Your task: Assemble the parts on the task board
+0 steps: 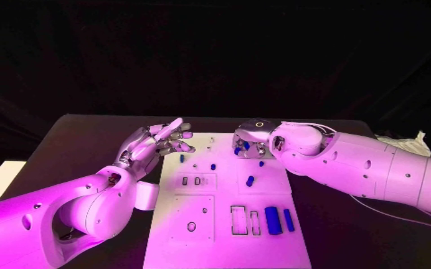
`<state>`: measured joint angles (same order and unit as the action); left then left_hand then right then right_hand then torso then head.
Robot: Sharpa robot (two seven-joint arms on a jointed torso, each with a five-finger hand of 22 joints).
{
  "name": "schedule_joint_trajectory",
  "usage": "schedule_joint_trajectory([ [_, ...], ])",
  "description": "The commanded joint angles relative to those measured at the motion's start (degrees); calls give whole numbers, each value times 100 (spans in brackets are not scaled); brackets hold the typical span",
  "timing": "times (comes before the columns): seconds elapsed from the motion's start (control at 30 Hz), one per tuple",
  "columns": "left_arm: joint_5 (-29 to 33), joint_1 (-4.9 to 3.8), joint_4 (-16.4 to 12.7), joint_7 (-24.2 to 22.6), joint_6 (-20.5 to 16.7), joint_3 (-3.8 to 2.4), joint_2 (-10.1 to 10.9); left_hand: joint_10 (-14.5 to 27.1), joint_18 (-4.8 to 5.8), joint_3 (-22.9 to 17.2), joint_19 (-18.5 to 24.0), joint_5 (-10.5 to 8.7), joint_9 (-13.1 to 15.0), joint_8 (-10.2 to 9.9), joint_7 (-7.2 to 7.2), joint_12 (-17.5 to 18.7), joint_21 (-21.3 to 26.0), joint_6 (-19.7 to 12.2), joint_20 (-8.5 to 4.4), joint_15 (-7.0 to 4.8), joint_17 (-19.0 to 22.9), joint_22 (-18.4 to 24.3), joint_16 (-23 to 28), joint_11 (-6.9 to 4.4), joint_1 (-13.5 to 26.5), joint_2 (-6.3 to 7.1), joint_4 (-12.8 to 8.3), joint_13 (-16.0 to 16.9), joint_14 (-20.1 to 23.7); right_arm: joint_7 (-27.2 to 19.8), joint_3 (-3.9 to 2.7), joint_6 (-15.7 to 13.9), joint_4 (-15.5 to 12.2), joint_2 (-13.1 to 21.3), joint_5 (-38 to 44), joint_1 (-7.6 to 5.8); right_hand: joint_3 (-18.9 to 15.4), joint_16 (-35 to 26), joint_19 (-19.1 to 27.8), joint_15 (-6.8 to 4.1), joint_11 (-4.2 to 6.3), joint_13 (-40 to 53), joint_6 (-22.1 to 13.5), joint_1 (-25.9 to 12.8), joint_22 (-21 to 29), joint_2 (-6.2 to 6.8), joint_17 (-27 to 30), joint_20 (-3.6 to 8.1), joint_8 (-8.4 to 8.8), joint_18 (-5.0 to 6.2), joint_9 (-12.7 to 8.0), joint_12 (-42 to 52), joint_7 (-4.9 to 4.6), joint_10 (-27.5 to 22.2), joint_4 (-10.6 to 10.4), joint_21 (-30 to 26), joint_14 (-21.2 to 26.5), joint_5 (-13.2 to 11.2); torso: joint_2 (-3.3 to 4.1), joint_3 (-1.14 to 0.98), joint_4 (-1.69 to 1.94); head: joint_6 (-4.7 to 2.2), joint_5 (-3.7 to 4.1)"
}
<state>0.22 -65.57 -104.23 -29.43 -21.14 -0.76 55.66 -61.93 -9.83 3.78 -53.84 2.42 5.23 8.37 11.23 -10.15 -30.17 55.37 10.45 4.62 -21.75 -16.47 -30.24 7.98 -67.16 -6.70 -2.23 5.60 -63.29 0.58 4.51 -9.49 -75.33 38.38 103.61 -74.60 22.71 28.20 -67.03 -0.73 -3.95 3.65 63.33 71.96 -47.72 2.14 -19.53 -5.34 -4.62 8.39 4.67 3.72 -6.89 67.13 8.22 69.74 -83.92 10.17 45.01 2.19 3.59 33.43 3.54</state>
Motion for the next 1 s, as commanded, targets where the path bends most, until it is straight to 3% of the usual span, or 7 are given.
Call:
schedule_joint_trajectory([
  [0.03, 25, -10, -11, -20, 136, -6, 5, 29, -11, 35, 42, 27, -6, -26, 48, 29, -22, -5, 5, 3, -10, -10, -21, 17, -26, -50, -6, -5, 40, -31, 8, 189, 33, -22, 20, 19, 31, 25, -27, -24, -2, 1, 47, 52, -15, -1, -8, 13, -29, -72, 10, 15, -15, 60, 3, 26, -143, -20, 13, 5, 5, 13, 0],
  [0.4, 48, -12, -9, -7, 156, -6, 13, 33, -11, 36, 51, 27, -9, -34, 51, 37, -24, -9, 8, 7, -16, -13, -21, 21, -30, -65, -4, -7, 50, -28, 9, 104, 99, -50, 11, 53, 71, 55, -31, -14, -12, -3, 48, 74, -52, 14, -21, 8, -10, -78, 11, 0, -31, 67, -10, 54, -130, -26, 21, 7, 6, 3, -8],
  [0.6, 58, -14, -5, -2, 163, -6, 20, 33, -11, 36, 51, 27, -9, -35, 52, 38, -25, -9, 8, 7, -16, -13, -21, 21, -30, -66, -4, -7, 51, -12, 2, -376, -92, 58, -27, 52, 253, 205, -210, -17, -5, 8, 180, 181, -425, -32, -87, 3, -32, -135, 51, 17, -45, 232, -48, 282, -159, -72, 27, 4, 0, -3, -9],
  [0.8, 64, -16, 11, 0, 163, -6, 26, 36, -12, 35, 56, 27, -10, -39, 53, 43, -26, -11, 10, 9, -20, -15, -21, 23, -35, -77, -3, -8, 57, 193, -67, -915, -265, 112, -37, 26, 323, 260, -217, -16, -1, 6, 212, 203, -469, -24, -110, 4, -27, -139, 67, 5, -56, 270, -73, 324, -140, -109, 30, 4, 7, -40, -4],
  [1.0, 85, -16, 17, -7, 126, -6, 30, 44, -11, 34, 82, 27, -15, -56, 56, 61, -28, -17, 18, 17, -34, -20, -20, 28, -58, -106, -9, -11, 86, 401, -94, -1093, -263, 15, -27, 5, 358, 287, -219, -13, -7, 4, 224, 197, -492, -21, -121, 3, -22, -142, 75, -2, -66, 279, -101, 344, -128, -126, 36, 11, 21, -48, -7],
])
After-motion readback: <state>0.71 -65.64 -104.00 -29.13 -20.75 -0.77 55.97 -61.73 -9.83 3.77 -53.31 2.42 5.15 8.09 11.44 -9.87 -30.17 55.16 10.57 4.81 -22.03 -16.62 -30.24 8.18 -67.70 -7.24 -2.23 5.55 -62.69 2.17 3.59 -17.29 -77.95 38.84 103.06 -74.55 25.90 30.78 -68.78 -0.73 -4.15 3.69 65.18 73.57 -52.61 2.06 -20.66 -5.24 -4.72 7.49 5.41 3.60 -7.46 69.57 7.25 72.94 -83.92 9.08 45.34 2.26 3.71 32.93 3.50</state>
